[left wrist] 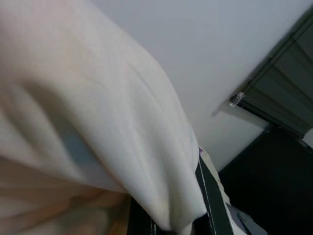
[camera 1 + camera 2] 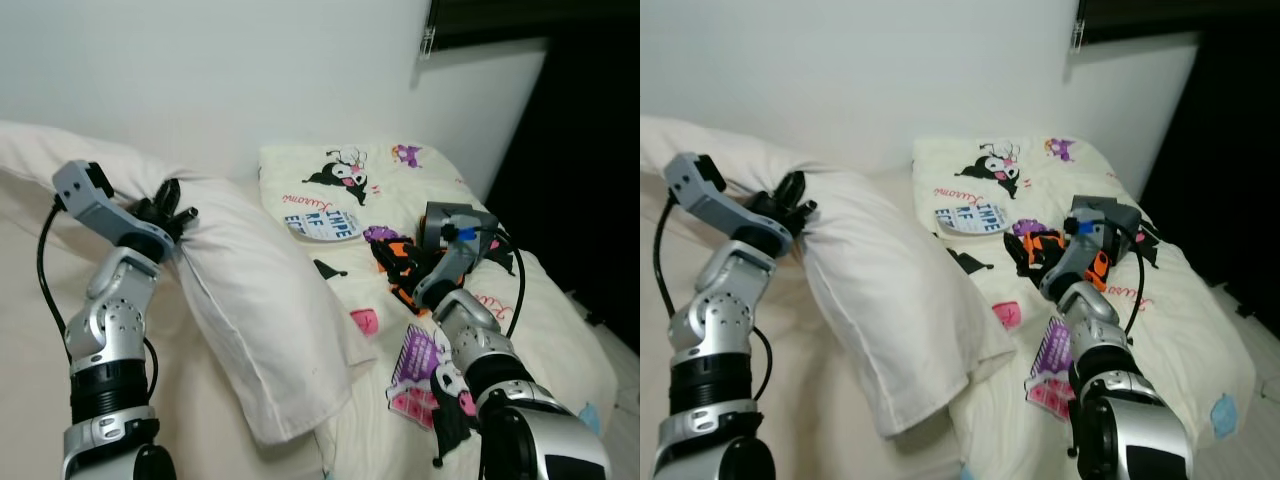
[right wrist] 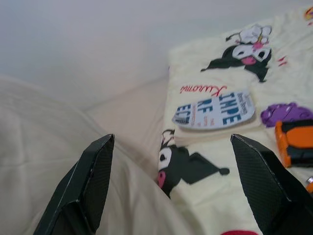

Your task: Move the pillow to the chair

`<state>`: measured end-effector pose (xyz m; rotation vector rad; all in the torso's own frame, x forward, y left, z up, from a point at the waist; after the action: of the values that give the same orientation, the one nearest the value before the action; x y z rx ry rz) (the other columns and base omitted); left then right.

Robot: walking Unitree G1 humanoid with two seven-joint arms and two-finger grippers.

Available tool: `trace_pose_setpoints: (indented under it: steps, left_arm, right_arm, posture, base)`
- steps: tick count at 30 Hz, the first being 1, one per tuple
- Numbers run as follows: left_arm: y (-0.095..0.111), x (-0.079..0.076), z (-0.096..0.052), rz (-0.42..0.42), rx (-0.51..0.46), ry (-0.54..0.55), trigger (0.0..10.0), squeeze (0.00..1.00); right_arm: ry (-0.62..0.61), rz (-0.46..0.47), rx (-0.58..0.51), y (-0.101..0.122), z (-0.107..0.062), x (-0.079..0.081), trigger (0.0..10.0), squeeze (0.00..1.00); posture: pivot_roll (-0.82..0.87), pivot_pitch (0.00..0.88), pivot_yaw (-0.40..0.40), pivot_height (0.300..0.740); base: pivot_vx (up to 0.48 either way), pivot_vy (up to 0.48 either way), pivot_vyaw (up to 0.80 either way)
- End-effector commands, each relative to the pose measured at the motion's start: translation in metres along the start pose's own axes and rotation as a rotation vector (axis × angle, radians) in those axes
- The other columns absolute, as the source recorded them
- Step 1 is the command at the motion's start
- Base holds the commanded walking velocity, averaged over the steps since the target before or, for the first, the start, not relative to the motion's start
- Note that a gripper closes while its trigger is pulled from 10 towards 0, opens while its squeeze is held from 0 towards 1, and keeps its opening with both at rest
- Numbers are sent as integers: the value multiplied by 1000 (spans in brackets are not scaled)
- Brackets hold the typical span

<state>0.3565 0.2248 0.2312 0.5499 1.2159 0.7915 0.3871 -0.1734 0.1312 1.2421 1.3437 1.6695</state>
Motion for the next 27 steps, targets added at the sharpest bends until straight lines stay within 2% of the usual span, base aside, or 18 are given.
trace_pose_setpoints:
  steps: [1,2,5,10,12,21,25,27]
  left_arm:
    - [15,-13,6,25,-51,-44,10000,0]
    - [14,-8,4,19,-49,-17,10000,0]
    - [11,-5,2,18,-41,-10,10000,0]
    - [8,-5,0,22,-35,-4,10000,0]
    - [8,-3,-1,26,-63,15,10000,0]
    - [0,-4,-4,59,-39,26,10000,0]
    - [-4,-4,-4,97,-25,29,10000,0]
    - [-7,-4,-5,146,-11,31,10000,0]
  right_arm:
    - [-3,6,11,-1,0,0,10000,0]
    - [-7,-1,24,-4,0,0,10000,0]
    - [-11,9,18,-4,-1,0,10000,0]
    - [-12,7,19,-4,-1,-1,10000,0]
    - [-15,8,13,-4,-2,-1,10000,0]
    - [-25,9,10,-5,-4,-5,10000,0]
    - [-27,10,7,-5,-5,-5,10000,0]
    - [-19,11,-2,-5,-5,-3,10000,0]
  posture:
    - [-134,6,42,711]
    - [-133,9,41,711]
    - [-134,11,41,711]
    - [-134,13,42,711]
    - [-134,13,42,711]
    - [-136,23,43,711]
    - [-135,24,42,711]
    - [-134,26,43,711]
  base:
    - [-480,0,0]
    - [-480,0,0]
    - [-480,0,0]
    - [-480,0,0]
    - [-480,0,0]
    - [0,0,0]
    - [0,0,0]
    - [0,0,0]
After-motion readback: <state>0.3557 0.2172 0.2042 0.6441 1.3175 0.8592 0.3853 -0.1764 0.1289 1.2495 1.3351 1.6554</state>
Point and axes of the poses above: a point about 5 cm out from each wrist's last joint towards the gripper, its own z axis pointing out of the wrist towards the gripper, its own y axis along the axis of the wrist's last joint, x = y × z, the point moved 1 cm from there along z, pointing out of the wrist towards the gripper, and after that the axes turned 5 degrees about -z, right-handed, at the moved point
